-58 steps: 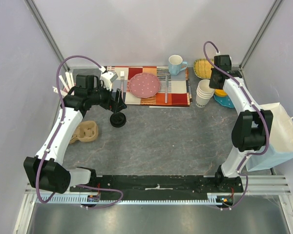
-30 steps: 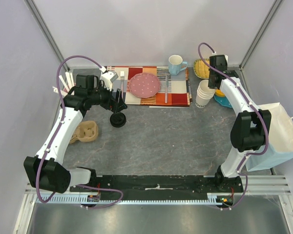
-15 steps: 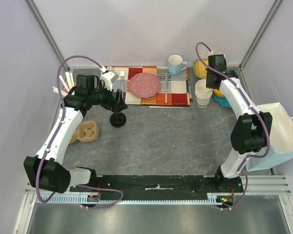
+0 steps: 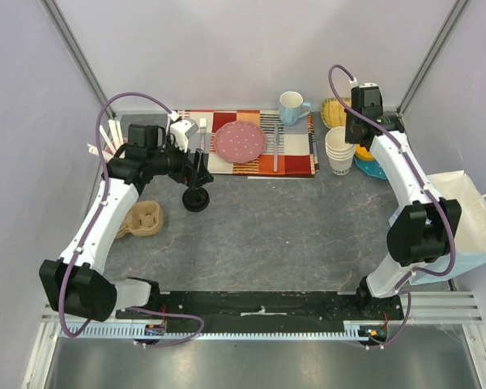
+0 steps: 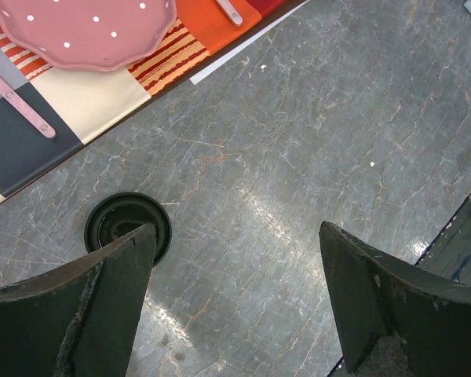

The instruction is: Pack the takeout coffee

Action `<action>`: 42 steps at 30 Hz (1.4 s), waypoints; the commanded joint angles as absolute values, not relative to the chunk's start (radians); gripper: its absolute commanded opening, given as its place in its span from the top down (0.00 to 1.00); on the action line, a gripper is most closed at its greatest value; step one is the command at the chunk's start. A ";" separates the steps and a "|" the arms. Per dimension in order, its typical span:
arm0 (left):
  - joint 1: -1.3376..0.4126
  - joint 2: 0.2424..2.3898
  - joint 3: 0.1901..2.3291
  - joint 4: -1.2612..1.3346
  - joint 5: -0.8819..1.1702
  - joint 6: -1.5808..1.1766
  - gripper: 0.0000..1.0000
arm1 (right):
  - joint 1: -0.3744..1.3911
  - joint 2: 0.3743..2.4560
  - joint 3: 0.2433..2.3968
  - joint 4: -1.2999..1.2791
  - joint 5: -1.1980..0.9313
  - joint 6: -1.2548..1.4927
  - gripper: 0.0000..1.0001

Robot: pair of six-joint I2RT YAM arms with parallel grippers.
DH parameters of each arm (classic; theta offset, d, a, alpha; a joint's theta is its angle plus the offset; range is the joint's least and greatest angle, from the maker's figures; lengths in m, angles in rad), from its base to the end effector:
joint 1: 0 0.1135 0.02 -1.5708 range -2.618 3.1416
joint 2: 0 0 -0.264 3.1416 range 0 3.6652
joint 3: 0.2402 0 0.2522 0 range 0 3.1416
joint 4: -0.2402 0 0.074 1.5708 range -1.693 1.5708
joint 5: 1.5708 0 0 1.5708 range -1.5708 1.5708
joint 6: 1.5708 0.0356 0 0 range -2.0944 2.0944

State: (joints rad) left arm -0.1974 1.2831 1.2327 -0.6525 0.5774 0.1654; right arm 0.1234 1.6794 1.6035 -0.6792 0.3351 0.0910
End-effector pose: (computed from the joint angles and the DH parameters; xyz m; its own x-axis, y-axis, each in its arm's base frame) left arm 0.2629 -0.0724 0.3471 -0.5309 0.2469 -0.8107 0.6693 0.7090 -0.2224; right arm 0.3744 0.0346 0.3434 -0.6663 0.0038 -0.7457 0.1827 0.9703 -0.1583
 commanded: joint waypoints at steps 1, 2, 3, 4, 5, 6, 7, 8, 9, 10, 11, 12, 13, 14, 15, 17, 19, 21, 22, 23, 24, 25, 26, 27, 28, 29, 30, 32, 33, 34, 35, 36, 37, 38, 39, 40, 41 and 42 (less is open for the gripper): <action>-0.204 1.275 1.264 -0.627 0.603 0.166 0.09 | 0.088 1.690 1.608 -0.666 0.215 0.107 1.00; -0.204 1.273 1.264 -0.627 0.603 0.166 0.09 | 0.075 1.690 1.595 -0.657 0.122 0.121 1.00; -0.206 1.270 1.262 -0.629 0.601 0.169 0.09 | 0.058 1.686 1.583 -0.646 0.095 0.138 1.00; -0.204 1.269 1.262 -0.630 0.601 0.169 0.09 | 0.058 1.681 1.568 -0.626 0.092 0.156 1.00; -0.207 1.264 1.262 -0.629 0.601 0.170 0.09 | 0.058 1.672 1.563 -0.615 0.097 0.160 1.00; -0.207 1.266 1.262 -0.627 0.601 0.173 0.09 | 0.057 1.663 1.559 -0.601 0.125 0.161 1.00; -0.207 1.266 1.262 -0.629 0.603 0.175 0.09 | 0.057 1.663 1.560 -0.601 0.152 0.163 1.00; -0.207 1.264 1.262 -0.627 0.603 0.175 0.09 | 0.058 1.666 1.560 -0.601 0.182 0.143 1.00; -0.207 1.264 1.261 -0.627 0.606 0.176 0.09 | 0.055 1.692 1.568 -0.621 0.242 0.134 1.00; -0.209 1.267 1.259 -0.623 0.606 0.175 0.09 | 0.054 1.710 1.587 -0.653 0.242 0.123 1.00; -0.209 1.267 1.259 -0.623 0.607 0.176 0.09 | 0.055 1.723 1.609 -0.687 0.218 0.111 1.00; -0.209 1.266 1.259 -0.623 0.607 0.175 0.09 | 0.055 1.704 1.600 -0.681 0.108 0.107 1.00; -0.209 1.266 1.258 -0.623 0.609 0.175 0.09 | 0.054 1.675 1.570 -0.642 0.057 0.113 1.00; -0.210 1.266 1.258 -0.623 0.611 0.176 0.09 | 0.054 1.642 1.531 -0.593 0.022 0.127 1.00; -0.210 1.264 1.256 -0.623 0.611 0.175 0.09 | 0.049 1.602 1.487 -0.540 0.011 0.150 1.00; -0.210 1.264 1.255 -0.623 0.612 0.175 0.09 | 0.026 1.606 1.477 -0.541 0.037 0.169 1.00; -0.210 1.264 1.255 -0.623 0.614 0.176 0.09 | 0.003 1.646 1.494 -0.604 0.058 0.189 1.00; -0.212 1.262 1.255 -0.624 0.614 0.176 0.09 | 0.005 1.619 1.494 -0.614 0.003 0.205 1.00; -0.213 1.262 1.255 -0.624 0.614 0.175 0.09 | 0.005 1.589 1.471 -0.585 -0.027 0.216 1.00; -0.215 1.261 1.255 -0.624 0.615 0.176 0.09 | 0.005 1.563 1.450 -0.557 -0.009 0.219 1.00; -0.215 1.262 1.256 -0.623 0.615 0.175 0.09 | 0.005 1.542 1.421 -0.537 0.024 0.216 1.00; -0.216 1.267 1.258 -0.618 0.615 0.166 0.11 | 0.005 1.551 1.414 -0.541 0.061 0.192 1.00; -0.224 1.272 1.262 -0.612 0.617 0.163 0.11 | 0.005 1.571 1.425 -0.569 0.072 0.189 1.00; -0.230 1.276 1.269 -0.608 0.615 0.155 0.12 | -0.023 1.597 1.446 -0.619 0.043 0.189 1.00; -0.241 1.282 1.278 -0.604 0.615 0.144 0.12 | -0.023 1.586 1.433 -0.603 0.003 0.195 1.00; -0.264 1.301 1.301 -0.601 0.612 0.143 0.14 | -0.023 1.563 1.404 -0.568 -0.026 0.205 1.00; -0.279 1.311 1.313 -0.597 0.608 0.135 0.14 | -0.023 1.527 1.349 -0.498 -0.020 0.212 1.00; -0.343 1.356 1.353 -0.565 0.632 0.136 0.14 | -0.028 1.545 1.351 -0.524 -0.015 0.207 1.00; -0.369 1.371 1.364 -0.546 0.643 0.167 0.14 | -0.029 1.552 1.362 -0.535 -0.041 0.209 1.00; -0.399 1.390 1.368 -0.482 0.656 0.182 0.09 | -0.031 1.557 1.362 -0.538 -0.055 0.209 1.00; -0.438 1.423 1.359 -0.439 0.716 0.199 0.06 | -0.029 1.555 1.359 -0.543 -0.066 0.212 1.00; -0.449 1.443 1.347 -0.387 0.756 0.204 0.03 | -0.029 1.552 1.355 -0.545 -0.072 0.212 1.00; -0.469 1.460 1.329 -0.241 0.779 0.180 0.00 | -0.031 1.548 1.351 -0.546 -0.077 0.213 1.00; -0.477 1.504 1.310 -0.183 0.808 0.151 0.00 | -0.029 1.534 1.342 -0.548 -0.086 0.215 1.00; -0.489 1.531 1.310 -0.125 0.831 0.118 0.00 | -0.029 1.525 1.341 -0.549 -0.103 0.215 1.00; -0.518 1.555 1.319 -0.086 0.851 0.118 0.00 | -0.029 1.519 1.336 -0.552 -0.110 0.215 1.00; -0.537 1.586 1.345 -0.025 0.859 0.126 0.00 | -0.031 1.508 1.336 -0.566 -0.118 0.212 1.00; -0.557 1.639 1.362 -0.003 0.853 0.144 0.00 | -0.029 1.503 1.333 -0.569 -0.123 0.213 1.00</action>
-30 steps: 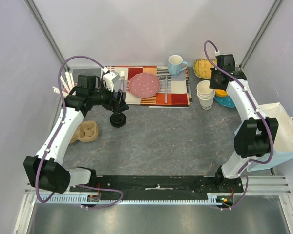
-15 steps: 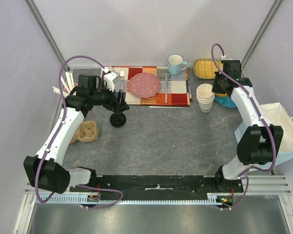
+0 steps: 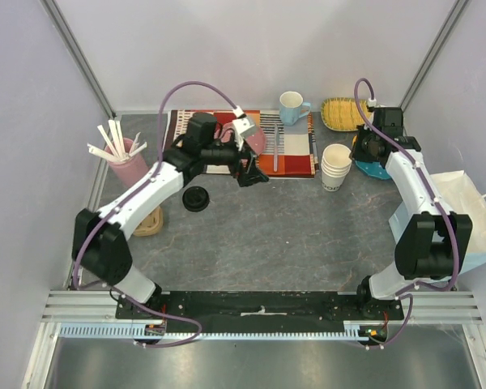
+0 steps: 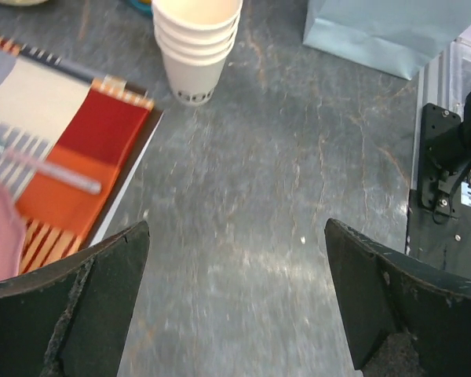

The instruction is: Pack the takeout coffee

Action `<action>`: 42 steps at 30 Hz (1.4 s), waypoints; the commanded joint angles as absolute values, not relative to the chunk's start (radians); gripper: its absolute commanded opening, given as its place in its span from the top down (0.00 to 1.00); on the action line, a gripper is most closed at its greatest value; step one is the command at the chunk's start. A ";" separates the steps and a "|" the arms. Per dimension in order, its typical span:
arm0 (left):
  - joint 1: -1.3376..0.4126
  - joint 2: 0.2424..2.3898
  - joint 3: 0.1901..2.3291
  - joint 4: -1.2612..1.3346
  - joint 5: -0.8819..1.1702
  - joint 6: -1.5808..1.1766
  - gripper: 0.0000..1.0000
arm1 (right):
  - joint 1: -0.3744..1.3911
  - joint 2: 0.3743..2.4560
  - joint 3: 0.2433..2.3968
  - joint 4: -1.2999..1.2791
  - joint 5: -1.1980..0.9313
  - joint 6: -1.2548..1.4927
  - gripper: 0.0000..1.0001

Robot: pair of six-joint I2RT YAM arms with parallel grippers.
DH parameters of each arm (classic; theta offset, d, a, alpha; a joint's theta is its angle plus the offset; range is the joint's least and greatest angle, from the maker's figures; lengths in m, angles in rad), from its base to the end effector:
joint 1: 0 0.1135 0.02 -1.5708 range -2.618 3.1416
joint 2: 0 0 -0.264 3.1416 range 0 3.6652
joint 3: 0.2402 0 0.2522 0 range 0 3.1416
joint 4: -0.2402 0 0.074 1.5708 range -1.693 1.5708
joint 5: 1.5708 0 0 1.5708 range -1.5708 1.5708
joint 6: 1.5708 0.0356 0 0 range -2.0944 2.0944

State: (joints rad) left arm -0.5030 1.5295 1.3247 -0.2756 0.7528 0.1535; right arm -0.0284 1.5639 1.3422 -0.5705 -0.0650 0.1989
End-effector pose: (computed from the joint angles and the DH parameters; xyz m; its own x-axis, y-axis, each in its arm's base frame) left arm 0.2947 -0.1900 0.3400 -0.2651 0.2732 -0.9247 0.9345 0.3090 -0.1766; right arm 0.3472 -0.0076 0.3042 -0.7010 0.2172 -0.6793 0.1237 0.9751 0.1841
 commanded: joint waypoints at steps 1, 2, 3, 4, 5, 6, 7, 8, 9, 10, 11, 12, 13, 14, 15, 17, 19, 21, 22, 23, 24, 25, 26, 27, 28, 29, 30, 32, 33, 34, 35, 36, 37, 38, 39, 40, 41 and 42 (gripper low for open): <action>-0.590 1.673 1.379 0.030 0.847 0.152 0.01 | -0.031 1.499 1.330 -0.572 -0.129 0.213 1.00; -0.603 1.701 1.409 0.101 0.841 0.152 0.03 | -0.031 1.488 1.316 -0.572 -0.132 0.212 1.00; -0.615 1.766 1.425 0.129 0.842 0.153 0.05 | -0.031 1.482 1.312 -0.572 -0.132 0.213 1.00; -0.641 1.798 1.466 0.150 0.842 0.155 0.07 | -0.029 1.482 1.305 -0.572 -0.130 0.213 1.00; -0.652 1.830 1.491 0.172 0.841 0.153 0.09 | -0.029 1.477 1.296 -0.572 -0.127 0.213 1.00; -0.661 1.897 1.515 0.190 0.839 0.134 0.14 | -0.031 1.477 1.293 -0.572 -0.126 0.213 1.00; -0.673 1.923 1.544 0.218 0.828 0.111 0.15 | -0.029 1.479 1.292 -0.572 -0.127 0.213 1.00; -0.678 1.951 1.552 0.250 0.824 0.047 0.18 | -0.029 1.476 1.289 -0.572 -0.127 0.213 1.00; -0.683 1.972 1.560 0.334 0.819 0.011 0.21 | -0.031 1.476 1.289 -0.572 -0.130 0.213 1.00; -0.687 2.017 1.580 0.366 0.804 -0.033 0.25 | -0.031 1.476 1.290 -0.572 -0.129 0.213 1.00; -0.687 2.038 1.592 0.400 0.796 -0.114 0.27 | -0.029 1.476 1.292 -0.571 -0.132 0.213 1.00; -0.687 2.060 1.604 0.449 0.793 -0.155 0.29 | -0.029 1.476 1.292 -0.572 -0.130 0.213 1.00; -0.687 2.103 1.629 0.475 0.802 -0.185 0.30 | -0.029 1.476 1.293 -0.571 -0.130 0.210 1.00; -0.689 2.120 1.632 0.503 0.817 -0.216 0.31 | -0.029 1.474 1.293 -0.569 -0.130 0.209 1.00; -0.689 2.137 1.634 0.534 0.830 -0.210 0.31 | -0.031 1.476 1.293 -0.568 -0.130 0.207 1.00; -0.699 2.173 1.641 0.572 0.850 -0.137 0.31 | -0.031 1.480 1.295 -0.566 -0.133 0.204 1.00; -0.699 2.189 1.647 0.601 0.879 -0.095 0.26 | -0.029 1.483 1.293 -0.566 -0.138 0.203 1.00; -0.699 2.207 1.654 0.604 0.894 -0.026 0.17 | -0.029 1.483 1.289 -0.563 -0.140 0.204 1.00; -0.699 2.215 1.664 0.603 0.905 -0.006 0.15 | -0.029 1.483 1.286 -0.560 -0.141 0.206 1.00; -0.699 2.223 1.672 0.604 0.911 0.032 0.14 | -0.029 1.482 1.281 -0.555 -0.146 0.207 1.00; -0.699 2.241 1.681 0.603 0.920 0.043 0.11 | -0.029 1.482 1.279 -0.552 -0.150 0.212 1.00; -0.704 2.250 1.707 0.600 0.928 0.051 0.10 | -0.031 1.480 1.276 -0.551 -0.159 0.216 1.00; -0.707 2.261 1.723 0.586 0.934 0.064 0.08 | -0.031 1.480 1.269 -0.540 -0.164 0.222 1.00; -0.709 2.282 1.735 0.577 0.939 0.071 0.06 | -0.029 1.480 1.267 -0.537 -0.167 0.230 1.00; -0.713 2.292 1.752 0.574 0.948 0.081 0.04 | -0.029 1.480 1.266 -0.534 -0.172 0.235 1.00; -0.715 2.299 1.755 0.574 0.946 0.096 0.03 | -0.029 1.480 1.262 -0.529 -0.173 0.238 1.00; -0.718 2.306 1.755 0.575 0.942 0.097 0.00 | -0.031 1.480 1.262 -0.528 -0.172 0.244 1.00; -0.719 2.322 1.756 0.578 0.923 0.089 0.00 | -0.031 1.479 1.259 -0.526 -0.172 0.244 1.00; -0.721 2.327 1.755 0.580 0.917 0.089 0.00 | -0.031 1.479 1.258 -0.525 -0.172 0.245 1.00; -0.719 2.332 1.747 0.580 0.911 0.089 0.00 | -0.031 1.477 1.258 -0.523 -0.172 0.245 1.00; -0.721 2.332 1.743 0.581 0.913 0.095 0.00 | -0.029 1.476 1.258 -0.523 -0.175 0.244 1.00; -0.721 2.332 1.738 0.581 0.910 0.100 0.00 | -0.029 1.474 1.258 -0.523 -0.173 0.242 1.00; -0.719 2.333 1.733 0.581 0.908 0.103 0.00 | -0.029 1.476 1.258 -0.522 -0.175 0.242 1.00; -0.721 2.339 1.733 0.581 0.907 0.106 0.00 | -0.031 1.476 1.255 -0.520 -0.175 0.241 1.00; -0.721 2.344 1.739 0.581 0.907 0.103 0.00 | -0.031 1.476 1.255 -0.522 -0.181 0.241 1.00; -0.722 2.348 1.756 0.580 0.902 0.100 0.00 | -0.031 1.477 1.253 -0.519 -0.186 0.242 1.00; -0.723 2.367 1.770 0.572 0.900 0.092 0.00 | -0.031 1.479 1.252 -0.515 -0.192 0.244 1.00; -0.724 2.376 1.784 0.565 0.896 0.092 0.00 | -0.031 1.479 1.250 -0.512 -0.198 0.245 1.00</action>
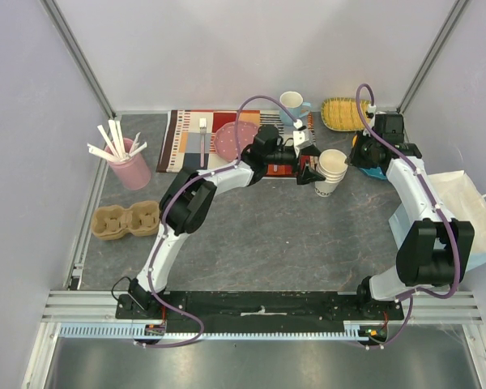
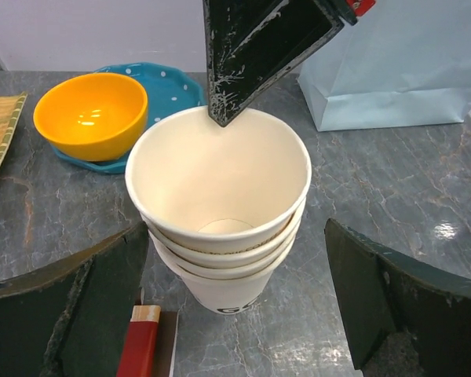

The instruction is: Pack the takeout coffee

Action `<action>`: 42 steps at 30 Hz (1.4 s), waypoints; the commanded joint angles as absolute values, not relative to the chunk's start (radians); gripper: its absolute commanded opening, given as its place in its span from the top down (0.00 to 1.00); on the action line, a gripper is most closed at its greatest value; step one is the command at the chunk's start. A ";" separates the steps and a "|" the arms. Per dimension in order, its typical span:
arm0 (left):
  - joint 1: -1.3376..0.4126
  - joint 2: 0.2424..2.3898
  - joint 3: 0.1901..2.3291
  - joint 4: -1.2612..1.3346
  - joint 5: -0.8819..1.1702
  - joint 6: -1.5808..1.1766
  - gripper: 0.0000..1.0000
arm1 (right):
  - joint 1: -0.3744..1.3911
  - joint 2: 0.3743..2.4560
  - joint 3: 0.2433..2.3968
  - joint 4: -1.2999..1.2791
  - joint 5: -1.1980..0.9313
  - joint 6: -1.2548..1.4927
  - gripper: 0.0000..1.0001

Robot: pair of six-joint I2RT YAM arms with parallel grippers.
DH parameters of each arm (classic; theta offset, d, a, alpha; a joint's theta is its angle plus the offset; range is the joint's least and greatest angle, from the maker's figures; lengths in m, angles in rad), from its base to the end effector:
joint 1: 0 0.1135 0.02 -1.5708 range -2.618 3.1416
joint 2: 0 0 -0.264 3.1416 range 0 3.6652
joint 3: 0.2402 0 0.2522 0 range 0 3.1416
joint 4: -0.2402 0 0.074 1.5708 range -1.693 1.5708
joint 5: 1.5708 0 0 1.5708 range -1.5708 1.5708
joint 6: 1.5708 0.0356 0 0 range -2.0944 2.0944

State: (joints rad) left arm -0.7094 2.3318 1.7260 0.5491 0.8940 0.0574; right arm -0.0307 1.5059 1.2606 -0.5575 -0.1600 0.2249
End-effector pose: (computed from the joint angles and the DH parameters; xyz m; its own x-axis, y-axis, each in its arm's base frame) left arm 0.3869 -0.3687 0.2091 0.0144 0.0350 -0.9993 0.9993 -0.0339 0.0132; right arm 0.3309 -0.0045 0.2971 -0.7188 0.2423 -0.6516 0.0821 0.9603 0.2666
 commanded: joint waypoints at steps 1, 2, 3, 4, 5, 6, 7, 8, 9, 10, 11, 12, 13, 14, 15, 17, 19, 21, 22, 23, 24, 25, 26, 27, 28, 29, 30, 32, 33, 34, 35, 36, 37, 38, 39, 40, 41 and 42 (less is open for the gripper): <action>-0.724 2.385 1.801 0.560 0.890 0.086 0.00 | -0.029 1.477 1.249 -0.508 -0.201 0.245 1.00; -0.724 2.393 1.799 0.561 0.891 0.092 0.00 | -0.031 1.477 1.249 -0.506 -0.201 0.247 1.00; -0.724 2.395 1.790 0.561 0.891 0.097 0.00 | -0.029 1.476 1.249 -0.506 -0.202 0.247 1.00; -0.724 2.398 1.786 0.566 0.897 0.103 0.00 | -0.029 1.477 1.250 -0.506 -0.204 0.247 1.00; -0.724 2.398 1.786 0.569 0.900 0.100 0.00 | -0.029 1.480 1.250 -0.506 -0.207 0.248 1.00; -0.726 2.402 1.792 0.569 0.899 0.103 0.00 | -0.031 1.480 1.250 -0.506 -0.210 0.249 1.00; -0.726 2.407 1.799 0.572 0.896 0.103 0.00 | -0.031 1.479 1.249 -0.502 -0.218 0.249 1.00; -0.726 2.411 1.805 0.571 0.894 0.100 0.00 | -0.029 1.480 1.247 -0.503 -0.219 0.249 1.00; -0.726 2.416 1.812 0.571 0.885 0.101 0.00 | -0.031 1.477 1.246 -0.502 -0.219 0.252 1.00; -0.726 2.416 1.812 0.574 0.881 0.098 0.00 | -0.029 1.476 1.244 -0.502 -0.221 0.252 1.00; -0.726 2.415 1.810 0.580 0.877 0.097 0.00 | -0.029 1.474 1.244 -0.500 -0.221 0.252 1.00; -0.726 2.411 1.806 0.581 0.876 0.095 0.02 | -0.031 1.471 1.243 -0.502 -0.221 0.250 1.00; -0.726 2.410 1.804 0.583 0.880 0.091 0.04 | -0.029 1.471 1.241 -0.502 -0.222 0.253 1.00; -0.726 2.410 1.801 0.583 0.887 0.092 0.08 | -0.029 1.473 1.243 -0.502 -0.225 0.252 1.00; -0.726 2.408 1.798 0.583 0.890 0.094 0.10 | -0.031 1.471 1.243 -0.500 -0.227 0.252 1.00; -0.726 2.410 1.798 0.580 0.891 0.103 0.16 | -0.031 1.471 1.247 -0.500 -0.227 0.252 1.00; -0.726 2.410 1.799 0.572 0.891 0.107 0.26 | -0.031 1.465 1.255 -0.502 -0.226 0.252 1.00; -0.724 2.408 1.801 0.565 0.899 0.110 0.31 | -0.029 1.460 1.262 -0.503 -0.222 0.250 1.00; -0.724 2.408 1.799 0.561 0.903 0.117 0.32 | -0.029 1.459 1.269 -0.506 -0.221 0.250 1.00; -0.726 2.407 1.799 0.558 0.907 0.118 0.32 | -0.029 1.457 1.273 -0.508 -0.219 0.247 1.00; -0.726 2.405 1.798 0.557 0.911 0.121 0.32 | -0.029 1.453 1.275 -0.509 -0.221 0.247 1.00; -0.724 2.405 1.798 0.554 0.911 0.124 0.32 | -0.031 1.454 1.279 -0.508 -0.224 0.247 1.00; -0.726 2.405 1.799 0.555 0.913 0.126 0.32 | -0.031 1.453 1.279 -0.509 -0.225 0.247 1.00; -0.726 2.405 1.801 0.554 0.911 0.126 0.31 | -0.031 1.457 1.281 -0.509 -0.229 0.247 1.00; -0.726 2.404 1.801 0.554 0.911 0.129 0.30 | -0.031 1.457 1.281 -0.509 -0.236 0.253 1.00; -0.724 2.402 1.802 0.554 0.911 0.127 0.27 | -0.031 1.460 1.281 -0.509 -0.238 0.256 1.00; -0.726 2.399 1.805 0.554 0.911 0.126 0.20 | -0.029 1.462 1.279 -0.509 -0.244 0.265 1.00; -0.726 2.392 1.805 0.569 0.911 0.111 0.11 | -0.029 1.462 1.276 -0.502 -0.256 0.273 1.00; -0.726 2.387 1.807 0.577 0.916 0.100 0.09 | -0.029 1.460 1.275 -0.497 -0.259 0.281 1.00; -0.726 2.387 1.807 0.589 0.916 0.081 0.07 | -0.029 1.460 1.272 -0.485 -0.270 0.285 1.00; -0.726 2.388 1.812 0.598 0.920 0.072 0.04 | -0.029 1.462 1.272 -0.482 -0.273 0.290 1.00; -0.727 2.396 1.819 0.600 0.922 0.066 0.02 | -0.029 1.465 1.272 -0.474 -0.281 0.299 1.00; -0.726 2.398 1.824 0.600 0.919 0.055 0.00 | -0.031 1.465 1.272 -0.469 -0.288 0.305 1.00; -0.726 2.402 1.824 0.601 0.914 0.051 0.00 | -0.029 1.466 1.272 -0.465 -0.305 0.310 1.00; -0.727 2.405 1.825 0.603 0.914 0.049 0.00 | -0.031 1.466 1.270 -0.454 -0.317 0.314 1.00; -0.726 2.408 1.824 0.606 0.913 0.048 0.00 | -0.029 1.463 1.269 -0.450 -0.324 0.327 1.00; -0.727 2.408 1.824 0.607 0.914 0.045 0.00 | -0.031 1.462 1.267 -0.448 -0.325 0.331 1.00; -0.727 2.410 1.824 0.610 0.919 0.043 0.00 | -0.029 1.459 1.264 -0.443 -0.322 0.334 1.00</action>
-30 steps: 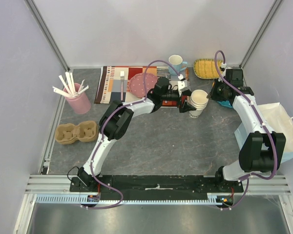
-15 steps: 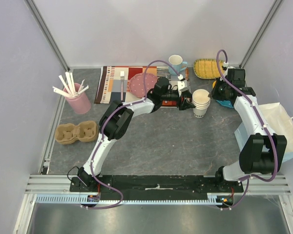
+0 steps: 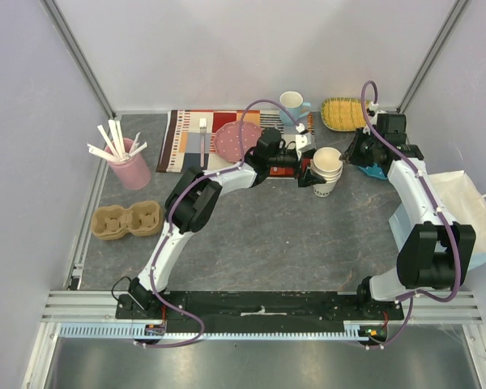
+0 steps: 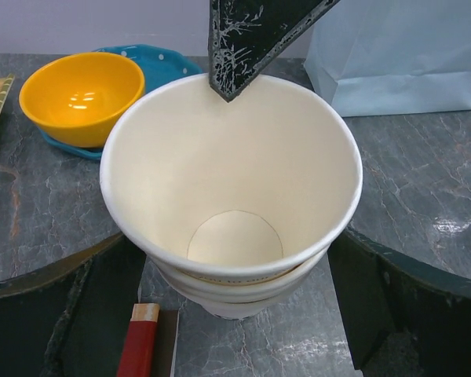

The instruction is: Pack the takeout coffee

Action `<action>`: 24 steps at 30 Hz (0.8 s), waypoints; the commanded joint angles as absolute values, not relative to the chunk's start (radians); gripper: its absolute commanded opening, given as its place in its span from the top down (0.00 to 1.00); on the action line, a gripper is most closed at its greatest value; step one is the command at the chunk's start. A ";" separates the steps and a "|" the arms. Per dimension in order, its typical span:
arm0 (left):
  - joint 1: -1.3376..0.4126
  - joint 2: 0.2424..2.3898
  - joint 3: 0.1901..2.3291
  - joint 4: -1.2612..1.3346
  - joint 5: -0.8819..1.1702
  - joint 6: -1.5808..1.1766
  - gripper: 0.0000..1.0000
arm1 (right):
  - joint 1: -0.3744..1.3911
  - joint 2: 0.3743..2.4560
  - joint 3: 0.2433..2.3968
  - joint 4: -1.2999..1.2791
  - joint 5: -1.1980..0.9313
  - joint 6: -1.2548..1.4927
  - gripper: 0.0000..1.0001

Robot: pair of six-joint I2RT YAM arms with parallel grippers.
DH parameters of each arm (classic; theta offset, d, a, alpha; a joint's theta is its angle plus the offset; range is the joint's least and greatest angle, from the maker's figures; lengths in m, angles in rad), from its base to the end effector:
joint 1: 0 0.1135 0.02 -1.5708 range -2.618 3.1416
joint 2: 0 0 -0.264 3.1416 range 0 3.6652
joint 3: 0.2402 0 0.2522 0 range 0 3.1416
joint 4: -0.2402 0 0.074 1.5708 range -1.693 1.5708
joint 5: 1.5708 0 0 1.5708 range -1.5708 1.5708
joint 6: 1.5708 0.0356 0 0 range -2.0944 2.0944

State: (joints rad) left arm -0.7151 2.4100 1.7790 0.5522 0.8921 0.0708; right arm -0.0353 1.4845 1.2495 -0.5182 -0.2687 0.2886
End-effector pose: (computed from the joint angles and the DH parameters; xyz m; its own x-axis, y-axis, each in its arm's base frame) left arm 0.3938 -0.3787 0.1862 0.0113 0.0490 -0.9987 0.9992 -0.0384 0.0094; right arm 0.3286 -0.0021 0.3037 -0.7007 0.2993 -0.6477 0.0416 0.9233 0.3817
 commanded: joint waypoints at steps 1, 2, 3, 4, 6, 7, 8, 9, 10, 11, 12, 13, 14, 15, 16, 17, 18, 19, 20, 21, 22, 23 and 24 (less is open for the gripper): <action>-0.726 2.413 1.825 0.612 0.920 0.046 0.00 | -0.031 1.459 1.261 -0.443 -0.319 0.336 1.00; -0.727 2.414 1.828 0.612 0.922 0.048 0.00 | -0.031 1.456 1.259 -0.443 -0.313 0.336 1.00; -0.726 2.416 1.829 0.608 0.919 0.055 0.01 | -0.031 1.454 1.261 -0.445 -0.308 0.337 1.00; -0.726 2.416 1.830 0.604 0.917 0.058 0.01 | -0.029 1.451 1.264 -0.446 -0.302 0.339 1.00; -0.724 2.416 1.828 0.597 0.917 0.060 0.02 | -0.031 1.437 1.281 -0.454 -0.282 0.337 1.00; -0.724 2.416 1.829 0.597 0.917 0.060 0.01 | -0.029 1.434 1.287 -0.457 -0.275 0.333 1.00; -0.726 2.416 1.829 0.597 0.919 0.057 0.01 | -0.031 1.425 1.296 -0.460 -0.269 0.325 1.00; -0.724 2.416 1.829 0.598 0.920 0.055 0.02 | -0.029 1.424 1.313 -0.471 -0.252 0.318 1.00; -0.726 2.416 1.830 0.597 0.920 0.054 0.02 | -0.029 1.420 1.321 -0.477 -0.247 0.313 1.00; -0.726 2.416 1.832 0.597 0.920 0.055 0.02 | -0.029 1.419 1.328 -0.485 -0.239 0.302 1.00; -0.727 2.418 1.835 0.598 0.920 0.057 0.02 | -0.029 1.419 1.339 -0.494 -0.236 0.299 1.00; -0.727 2.418 1.836 0.598 0.917 0.058 0.02 | -0.029 1.417 1.341 -0.497 -0.238 0.299 1.00; -0.727 2.416 1.838 0.595 0.916 0.058 0.02 | -0.029 1.416 1.342 -0.499 -0.238 0.299 1.00; -0.726 2.416 1.838 0.595 0.916 0.058 0.02 | -0.029 1.417 1.347 -0.505 -0.241 0.299 1.00; -0.726 2.416 1.838 0.594 0.914 0.058 0.02 | -0.029 1.417 1.348 -0.508 -0.233 0.302 1.00; -0.726 2.415 1.836 0.592 0.914 0.060 0.02 | -0.029 1.416 1.351 -0.512 -0.227 0.301 1.00; -0.726 2.413 1.836 0.592 0.914 0.060 0.02 | -0.029 1.413 1.361 -0.520 -0.216 0.302 1.00; -0.726 2.410 1.835 0.592 0.914 0.060 0.01 | -0.029 1.408 1.367 -0.523 -0.206 0.302 1.00; -0.726 2.410 1.835 0.591 0.916 0.058 0.01 | -0.029 1.398 1.374 -0.526 -0.183 0.305 1.00; -0.726 2.407 1.833 0.591 0.914 0.060 0.01 | -0.029 1.393 1.394 -0.532 -0.173 0.304 1.00; -0.726 2.404 1.836 0.591 0.914 0.058 0.01 | -0.031 1.387 1.405 -0.537 -0.167 0.302 1.00; -0.726 2.402 1.836 0.586 0.916 0.060 0.01 | -0.031 1.375 1.416 -0.538 -0.155 0.304 1.00; -0.726 2.399 1.838 0.581 0.914 0.061 0.01 | -0.031 1.367 1.436 -0.540 -0.150 0.301 1.00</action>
